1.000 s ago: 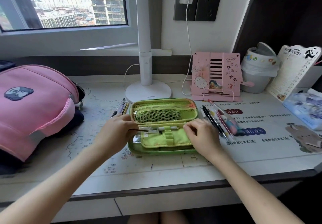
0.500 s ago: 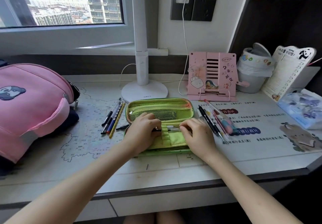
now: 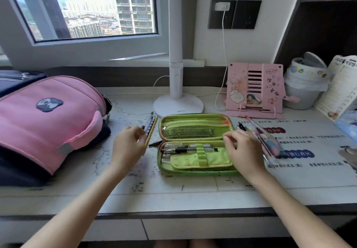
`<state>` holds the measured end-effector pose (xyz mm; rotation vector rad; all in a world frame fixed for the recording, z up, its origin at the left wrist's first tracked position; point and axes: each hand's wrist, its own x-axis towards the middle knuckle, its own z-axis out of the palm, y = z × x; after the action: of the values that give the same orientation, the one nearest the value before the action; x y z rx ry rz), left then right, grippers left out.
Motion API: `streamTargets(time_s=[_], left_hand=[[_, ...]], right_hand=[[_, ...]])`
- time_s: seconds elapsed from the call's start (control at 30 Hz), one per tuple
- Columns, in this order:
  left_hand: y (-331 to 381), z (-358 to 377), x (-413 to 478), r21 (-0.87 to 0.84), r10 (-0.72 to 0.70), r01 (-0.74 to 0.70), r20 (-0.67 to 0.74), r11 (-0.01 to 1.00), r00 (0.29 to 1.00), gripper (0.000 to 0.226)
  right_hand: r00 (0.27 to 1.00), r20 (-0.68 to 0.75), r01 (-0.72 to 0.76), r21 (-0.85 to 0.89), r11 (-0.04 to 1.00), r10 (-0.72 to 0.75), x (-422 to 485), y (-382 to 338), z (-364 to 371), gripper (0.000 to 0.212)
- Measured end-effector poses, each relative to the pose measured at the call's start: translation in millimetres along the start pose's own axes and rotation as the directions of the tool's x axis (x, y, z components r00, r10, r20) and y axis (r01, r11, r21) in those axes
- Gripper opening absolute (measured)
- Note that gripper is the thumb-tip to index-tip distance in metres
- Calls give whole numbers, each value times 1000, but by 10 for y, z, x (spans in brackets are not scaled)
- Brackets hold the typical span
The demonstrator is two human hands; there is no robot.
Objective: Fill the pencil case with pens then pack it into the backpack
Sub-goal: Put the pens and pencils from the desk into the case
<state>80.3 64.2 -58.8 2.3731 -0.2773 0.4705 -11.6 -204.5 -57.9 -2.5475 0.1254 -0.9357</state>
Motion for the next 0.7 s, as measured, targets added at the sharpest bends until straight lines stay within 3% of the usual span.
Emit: streamTargets(time_s=[0.1,0.23,0.33,0.47,0.7], left_hand=[[-212,-108,63,63,-96,96,-4,993,995,8],[-151,-24,71,87,53,-63,114,994,992,8],[-86,124,168,244,92,-141,201,960,975,13],[40,244,326,450,31,-198,352,871,936,8],[219,291,567,582,-116,-225,489,781,864,10]], right_hand=[[992,87,86,53,995,-90,-32,-234,175,8],[974,132,175,69,982,-183,-93,-440,321,4],[978,129,157,69,985,-165,-117,-435,352,5],[985,124,112,73,991,-120,-138,-415,342,7],[980,132,149,13,989,-149,-160,-454,326,6]])
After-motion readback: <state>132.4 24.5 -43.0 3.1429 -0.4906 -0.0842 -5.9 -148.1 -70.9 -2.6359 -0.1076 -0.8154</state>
